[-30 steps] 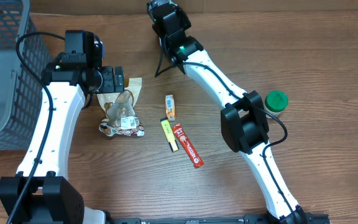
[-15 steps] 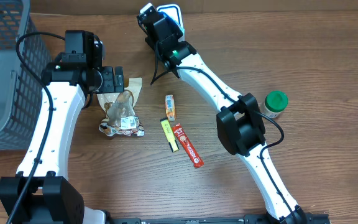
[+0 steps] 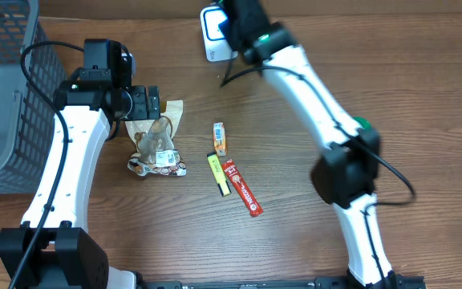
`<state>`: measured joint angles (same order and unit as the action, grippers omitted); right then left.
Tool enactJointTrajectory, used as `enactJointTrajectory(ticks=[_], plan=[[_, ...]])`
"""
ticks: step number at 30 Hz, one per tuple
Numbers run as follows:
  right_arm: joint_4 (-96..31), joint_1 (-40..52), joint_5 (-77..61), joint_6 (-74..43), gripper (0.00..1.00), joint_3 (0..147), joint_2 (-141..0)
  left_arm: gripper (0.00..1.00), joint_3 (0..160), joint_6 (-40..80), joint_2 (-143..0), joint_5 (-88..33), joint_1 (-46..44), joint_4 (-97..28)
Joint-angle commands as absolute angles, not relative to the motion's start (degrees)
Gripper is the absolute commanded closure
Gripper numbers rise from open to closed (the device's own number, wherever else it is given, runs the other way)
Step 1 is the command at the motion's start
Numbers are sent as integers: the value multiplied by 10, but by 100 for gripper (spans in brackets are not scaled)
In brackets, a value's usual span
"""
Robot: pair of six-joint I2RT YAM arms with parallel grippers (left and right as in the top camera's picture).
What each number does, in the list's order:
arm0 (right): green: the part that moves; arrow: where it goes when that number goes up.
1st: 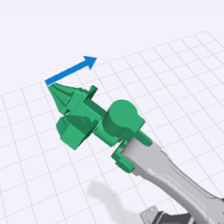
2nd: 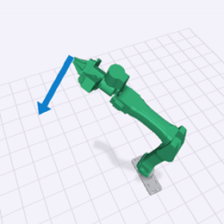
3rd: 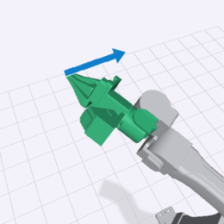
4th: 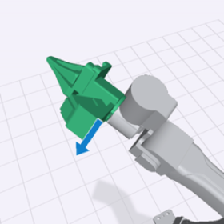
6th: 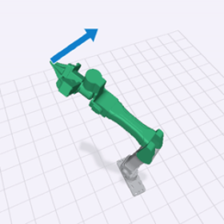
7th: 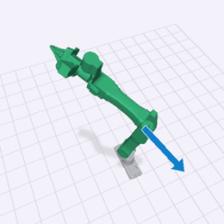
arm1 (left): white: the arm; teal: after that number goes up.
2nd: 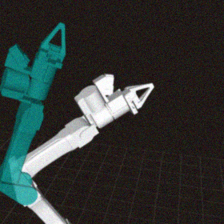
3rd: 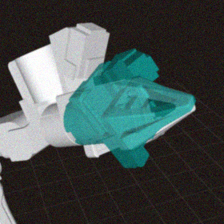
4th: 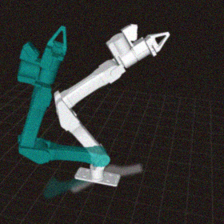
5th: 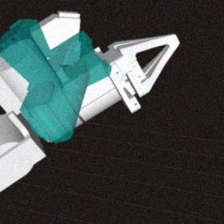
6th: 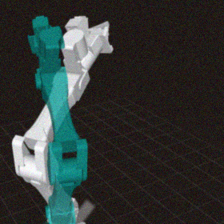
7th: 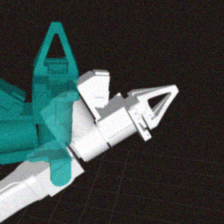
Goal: Scan the item barcode
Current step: 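Lower the wipes packet beside the green jar and release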
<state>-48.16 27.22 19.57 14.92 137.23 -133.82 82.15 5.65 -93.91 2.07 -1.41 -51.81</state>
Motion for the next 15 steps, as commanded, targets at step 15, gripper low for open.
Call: enactJointTrajectory(ticks=[15], plan=[[-914,110,-109,117,95,1246,-1281,0,831,53,-941,25,-15,-518]])
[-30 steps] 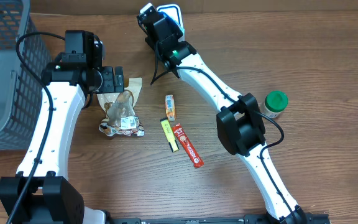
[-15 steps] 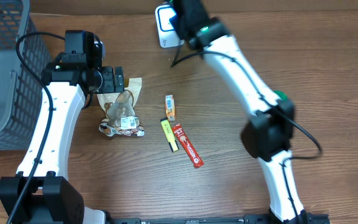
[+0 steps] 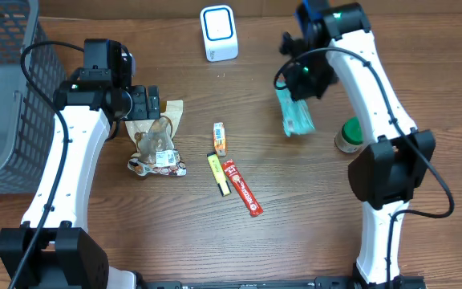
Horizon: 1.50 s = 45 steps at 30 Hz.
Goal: Scan the item barcode
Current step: 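Lower the wipes packet beside the green jar and release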
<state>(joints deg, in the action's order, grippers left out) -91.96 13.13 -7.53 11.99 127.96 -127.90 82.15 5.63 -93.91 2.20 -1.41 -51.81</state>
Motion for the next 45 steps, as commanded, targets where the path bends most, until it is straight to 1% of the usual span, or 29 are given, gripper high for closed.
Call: enactJointTrajectory(ticks=[1,5,12,20,28,30,31,33,34,36,39,42,45], plan=[[-905,103,-108,117,95,1228,-1281,0,831,53,-941,25,-15,-518],[-860,86,-103,120,96,1155,-1281,0,831,53,-941,25,-15,-518],[-795,78,-4,120,95,1068,-1281,0,831,53,-941,25,-15,-518],[-794,74,135,120,95,1054,-1281,0,831,53,-941,25,-15,-518],[-754,72,125,120,95,1054,-1281,0,831,53,-941,25,-15,-518],[-740,72,120,120,87,1054,-1281,0,831,53,-941,25,-15,-518],[-738,72,119,120,80,1054,-1281,0,831,53,-941,25,-15,-518],[-738,72,120,120,56,1054,-1281,0,831,53,-941,25,-15,-518],[-738,72,120,120,46,1054,-1281,0,831,53,-941,25,-15,-518],[-737,72,120,120,37,1054,-1281,0,831,53,-941,25,-15,-518],[-731,72,119,111,37,1054,-1281,0,831,53,-941,25,-15,-518],[-713,72,107,53,37,1054,-1281,0,831,53,-941,25,-15,-518],[-697,74,83,46,37,1054,-1281,0,831,53,-941,25,-15,-518]])
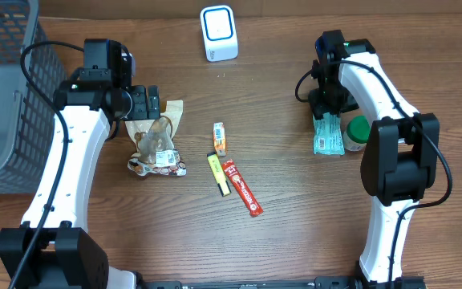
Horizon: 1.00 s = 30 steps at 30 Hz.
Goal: Scan the item barcode
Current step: 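Lower the wipes packet beside the green jar and release, then move the right gripper to the orange Kleenex pack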
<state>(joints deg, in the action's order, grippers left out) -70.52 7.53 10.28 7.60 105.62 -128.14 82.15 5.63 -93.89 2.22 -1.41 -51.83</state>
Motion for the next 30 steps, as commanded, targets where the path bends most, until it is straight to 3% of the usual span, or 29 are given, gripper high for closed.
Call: enactJointTrajectory(ticks=[1,10,18,23,30], plan=[[-690,75,83,44,37,1054,-1281,0,831,53,-941,25,-15,-518],[-688,75,85,-29,48,1067,-1280,0,831,53,-941,25,-15,-518],[-778,75,85,-77,53,1161,-1269,0,831,53,-941,25,-15,-518],[-813,75,83,-120,59,1146,-1272,0,831,53,-941,25,-15,-518],[-758,75,83,-123,66,1081,-1272,0,831,53,-941,25,-15,-518]])
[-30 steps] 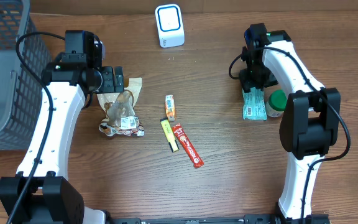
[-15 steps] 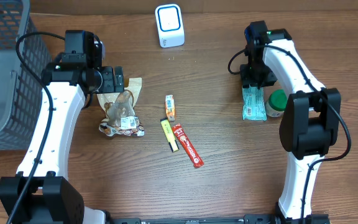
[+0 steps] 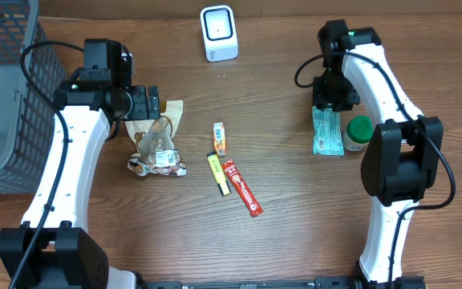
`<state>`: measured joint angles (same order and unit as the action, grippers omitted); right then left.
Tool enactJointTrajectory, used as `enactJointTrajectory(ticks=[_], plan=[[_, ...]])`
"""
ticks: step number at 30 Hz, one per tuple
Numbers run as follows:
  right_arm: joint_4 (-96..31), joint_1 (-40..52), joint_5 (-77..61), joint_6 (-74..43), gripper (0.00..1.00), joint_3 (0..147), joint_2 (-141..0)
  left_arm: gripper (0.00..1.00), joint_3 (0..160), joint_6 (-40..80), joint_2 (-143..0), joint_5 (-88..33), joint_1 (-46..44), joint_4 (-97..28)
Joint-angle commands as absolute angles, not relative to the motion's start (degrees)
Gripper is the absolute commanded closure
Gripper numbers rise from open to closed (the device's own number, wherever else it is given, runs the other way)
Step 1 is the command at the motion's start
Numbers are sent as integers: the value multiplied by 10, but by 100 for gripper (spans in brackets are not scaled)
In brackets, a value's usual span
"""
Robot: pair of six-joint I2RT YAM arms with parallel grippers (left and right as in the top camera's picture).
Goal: Scan the item barcode
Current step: 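Move the right gripper to the orange Kleenex pack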
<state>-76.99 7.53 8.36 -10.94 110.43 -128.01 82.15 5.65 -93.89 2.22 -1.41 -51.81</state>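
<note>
The white barcode scanner [image 3: 219,32] stands at the table's far edge. A teal packet [image 3: 326,133] with a white label lies flat on the table at the right, beside a green-lidded jar [image 3: 358,134]. My right gripper [image 3: 330,101] hovers just over the packet's far end, open, with the packet resting on the wood. On the left, my left gripper [image 3: 145,103] is open over the top of a brown snack bag [image 3: 157,144].
A small orange packet [image 3: 220,138], a yellow bar [image 3: 218,173] and a red stick pack [image 3: 241,187] lie in the middle. A grey wire basket [image 3: 2,88] fills the far left corner.
My right gripper has drawn back slightly toward the far edge, while the teal packet stays where it lay beside the jar. The left arm has not moved.
My right gripper was up at the scanner at the far edge. Then it held the teal packet in the air over the right side. Later the packet lay beside the green-lidded jar under the gripper, and now the gripper has let go.
</note>
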Motion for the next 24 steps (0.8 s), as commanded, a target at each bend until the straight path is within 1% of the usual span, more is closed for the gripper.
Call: enactJointTrajectory(ticks=[1,4,5,8,10,11,14,19,21,24], plan=[[-746,75,83,-123,66,1068,-1272,0,831,53,-941,25,-15,-518],[-713,74,83,-122,65,1036,-1272,0,831,53,-941,25,-15,-518],[-698,74,83,-122,62,1022,-1272,0,831,53,-941,25,-15,-518],[-655,74,83,-122,60,985,-1272,0,831,53,-941,25,-15,-518],[-641,74,82,-122,56,970,-1272,0,831,53,-941,25,-15,-518],[-641,74,82,-122,55,969,-1272,0,831,53,-941,25,-15,-518],[-644,74,72,-105,52,979,-1270,0,831,53,-941,25,-15,-518],[-693,74,54,-100,49,1046,-1251,0,831,53,-941,25,-15,-518],[-717,74,11,-100,48,1078,-1240,0,831,53,-941,25,-15,-518],[-743,81,-90,-101,47,1105,-1227,0,831,53,-941,25,-15,-518]])
